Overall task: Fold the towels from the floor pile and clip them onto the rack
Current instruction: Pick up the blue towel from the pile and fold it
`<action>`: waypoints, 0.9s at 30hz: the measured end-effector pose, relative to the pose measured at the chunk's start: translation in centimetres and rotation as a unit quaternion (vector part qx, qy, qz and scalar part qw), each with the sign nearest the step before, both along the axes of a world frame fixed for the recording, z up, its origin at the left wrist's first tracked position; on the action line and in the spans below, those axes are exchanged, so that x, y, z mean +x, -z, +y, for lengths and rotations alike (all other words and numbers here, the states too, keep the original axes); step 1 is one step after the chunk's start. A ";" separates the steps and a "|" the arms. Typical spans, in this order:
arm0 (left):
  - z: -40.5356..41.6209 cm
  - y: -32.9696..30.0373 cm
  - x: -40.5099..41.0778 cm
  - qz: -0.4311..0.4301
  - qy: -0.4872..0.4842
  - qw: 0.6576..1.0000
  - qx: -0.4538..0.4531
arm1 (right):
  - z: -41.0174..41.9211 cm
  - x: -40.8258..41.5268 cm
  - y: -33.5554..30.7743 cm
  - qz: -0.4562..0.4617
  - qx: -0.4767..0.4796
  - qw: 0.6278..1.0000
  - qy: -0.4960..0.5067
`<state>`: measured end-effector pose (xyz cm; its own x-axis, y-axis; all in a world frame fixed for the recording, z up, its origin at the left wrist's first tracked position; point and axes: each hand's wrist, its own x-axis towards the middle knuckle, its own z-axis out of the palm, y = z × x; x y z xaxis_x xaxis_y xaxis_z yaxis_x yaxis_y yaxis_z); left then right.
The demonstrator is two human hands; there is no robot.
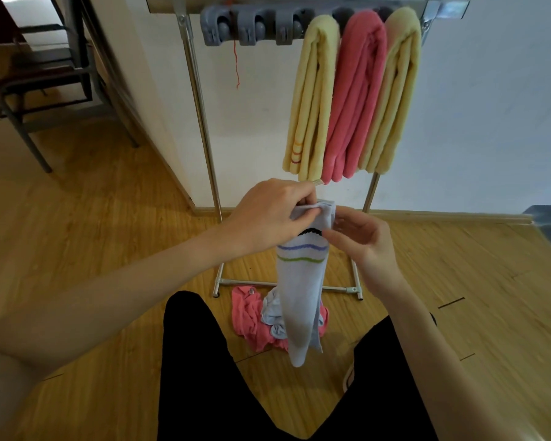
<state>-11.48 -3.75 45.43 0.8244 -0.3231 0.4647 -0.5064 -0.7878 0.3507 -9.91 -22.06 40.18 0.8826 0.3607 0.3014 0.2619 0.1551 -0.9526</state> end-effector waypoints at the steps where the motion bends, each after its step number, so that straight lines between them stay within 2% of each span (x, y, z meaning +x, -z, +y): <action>1: -0.2 -0.4 0.3 -0.011 -0.001 1.000 -0.004 | 0.1 0.0 -0.2 -0.022 -0.018 0.999 0.015; 5: -1.1 -2.0 1.0 -0.074 0.004 0.997 -0.035 | 1.2 0.7 -1.3 -0.082 -0.039 0.991 0.095; 9: -1.5 -1.3 0.6 -0.154 0.002 0.985 -0.077 | 1.9 1.7 -2.1 -0.080 -0.019 0.989 0.120; 11: -1.0 0.6 0.2 -0.143 -0.046 0.982 -0.117 | 2.3 2.3 -1.9 -0.063 -0.024 0.990 0.120; 13: 0.1 3.4 -0.5 -0.077 -0.107 0.979 -0.153 | 2.6 3.0 -1.4 -0.041 -0.038 0.990 0.127; 15: 1.4 6.9 -1.0 0.045 -0.137 0.973 -0.178 | 2.9 3.5 -1.1 -0.016 -0.048 0.990 0.132; 17: 2.5 10.4 -1.1 0.174 -0.118 0.947 -0.241 | 3.2 3.7 -1.4 0.005 -0.047 0.991 0.127; 19: 2.9 12.5 -1.2 0.258 -0.113 0.908 -0.310 | 3.4 3.7 -2.2 0.015 -0.040 0.992 0.119; 23: 2.2 14.6 -0.3 0.344 -0.119 0.864 -0.347 | 3.5 4.1 -4.4 0.038 0.006 0.994 0.099; 27: 1.7 17.0 0.6 0.389 -0.102 0.857 -0.321 | 3.1 4.1 -7.0 0.087 0.073 0.988 0.102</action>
